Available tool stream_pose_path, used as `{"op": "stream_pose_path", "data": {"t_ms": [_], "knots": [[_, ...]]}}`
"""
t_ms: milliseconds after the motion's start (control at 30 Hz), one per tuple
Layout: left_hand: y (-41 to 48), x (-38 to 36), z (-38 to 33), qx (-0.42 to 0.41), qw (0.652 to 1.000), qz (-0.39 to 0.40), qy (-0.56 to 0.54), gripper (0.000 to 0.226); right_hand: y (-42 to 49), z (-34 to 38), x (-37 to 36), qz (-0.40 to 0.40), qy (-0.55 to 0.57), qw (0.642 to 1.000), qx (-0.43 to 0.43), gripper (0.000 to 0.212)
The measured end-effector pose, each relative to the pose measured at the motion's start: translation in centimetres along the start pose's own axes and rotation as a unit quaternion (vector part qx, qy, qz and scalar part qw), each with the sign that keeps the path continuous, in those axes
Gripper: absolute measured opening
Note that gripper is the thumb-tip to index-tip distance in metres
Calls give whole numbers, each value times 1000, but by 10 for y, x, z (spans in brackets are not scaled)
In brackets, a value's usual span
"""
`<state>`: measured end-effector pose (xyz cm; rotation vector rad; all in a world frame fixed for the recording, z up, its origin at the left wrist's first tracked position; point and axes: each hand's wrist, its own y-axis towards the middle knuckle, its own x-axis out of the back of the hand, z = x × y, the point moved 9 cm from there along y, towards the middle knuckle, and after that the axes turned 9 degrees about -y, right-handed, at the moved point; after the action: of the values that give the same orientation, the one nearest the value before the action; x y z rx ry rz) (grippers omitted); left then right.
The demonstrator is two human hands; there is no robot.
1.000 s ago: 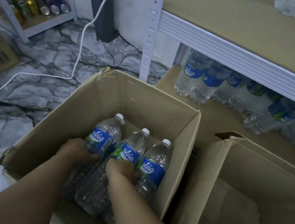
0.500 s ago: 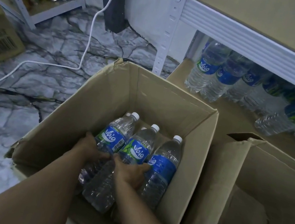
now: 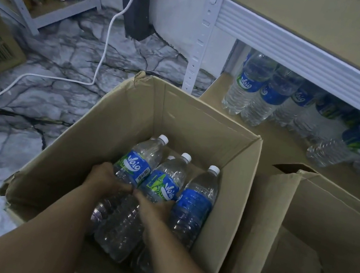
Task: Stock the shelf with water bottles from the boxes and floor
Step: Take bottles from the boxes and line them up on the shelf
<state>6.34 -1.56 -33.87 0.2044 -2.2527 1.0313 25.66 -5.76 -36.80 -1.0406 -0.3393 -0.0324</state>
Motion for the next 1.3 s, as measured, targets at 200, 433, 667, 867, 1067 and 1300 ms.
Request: {"op": "stream_pose_path", "data": {"t_ms": [200, 433, 667, 867, 1067, 1300], "knots": [[-6, 20, -8, -21, 996, -79, -32, 75, 3, 3, -7, -24, 10, 1000, 10, 97], [-43, 42, -20, -8, 989, -128, -77, 77, -23, 27, 10, -68, 1, 994, 81, 103], [-119, 81, -76, -109, 961, -204, -149, 71, -69, 70, 74, -107, -13, 970, 218, 88], [-207, 89, -143, -219, 911, -250, -244, 67, -127, 114, 155, -128, 30, 927, 350, 72], [-279, 89, -217, -353, 863, -256, -254, 72, -203, 148, 246, -131, 95, 869, 467, 62], [-350, 66, -288, -442, 814, -230, -298, 79, -263, 167, 353, -204, 71, 815, 539, 73]]}}
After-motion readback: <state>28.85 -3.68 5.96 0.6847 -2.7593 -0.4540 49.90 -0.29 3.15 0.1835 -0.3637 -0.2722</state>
